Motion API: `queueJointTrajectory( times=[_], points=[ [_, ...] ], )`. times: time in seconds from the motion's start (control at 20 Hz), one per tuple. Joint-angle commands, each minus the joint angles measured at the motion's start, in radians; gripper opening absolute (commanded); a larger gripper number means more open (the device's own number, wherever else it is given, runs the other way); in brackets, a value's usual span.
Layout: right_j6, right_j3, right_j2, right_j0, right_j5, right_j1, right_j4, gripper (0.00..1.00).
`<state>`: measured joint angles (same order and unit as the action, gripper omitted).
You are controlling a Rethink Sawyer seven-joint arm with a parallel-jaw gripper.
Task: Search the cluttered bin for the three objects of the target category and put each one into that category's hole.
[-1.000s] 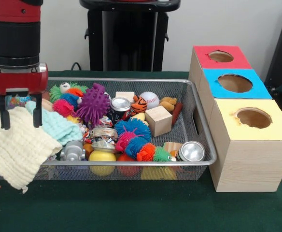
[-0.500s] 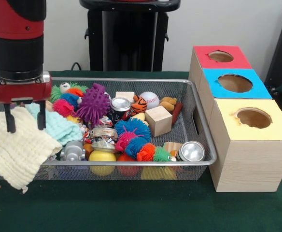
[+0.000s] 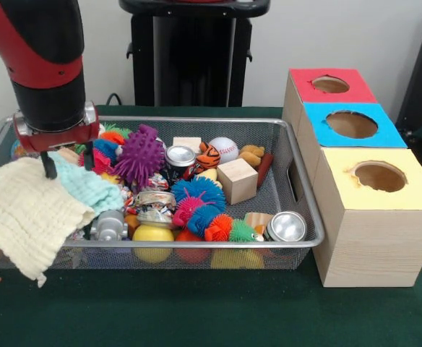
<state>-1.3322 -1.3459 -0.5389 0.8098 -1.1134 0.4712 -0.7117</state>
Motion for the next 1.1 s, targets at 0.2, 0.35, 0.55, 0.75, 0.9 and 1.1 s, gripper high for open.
queueJointTrajectory(
  times=[0.2,0.35,0.55,0.75,0.9,1.1],
  points=[
    [0.294,0.082,0.045,-0.059,-0.109,-0.011,-0.161,1.00],
    [0.235,0.083,0.046,-0.064,0.006,0.017,-0.216,1.00],
    [0.188,0.062,0.037,-0.060,0.104,0.085,-0.256,1.00],
    [0.157,0.023,0.031,-0.059,0.159,0.150,-0.256,1.00],
    [0.147,0.004,0.032,-0.055,0.176,0.161,-0.243,1.00],
    [0.149,0.021,0.046,-0.059,0.164,0.090,-0.240,1.00]
  ],
)
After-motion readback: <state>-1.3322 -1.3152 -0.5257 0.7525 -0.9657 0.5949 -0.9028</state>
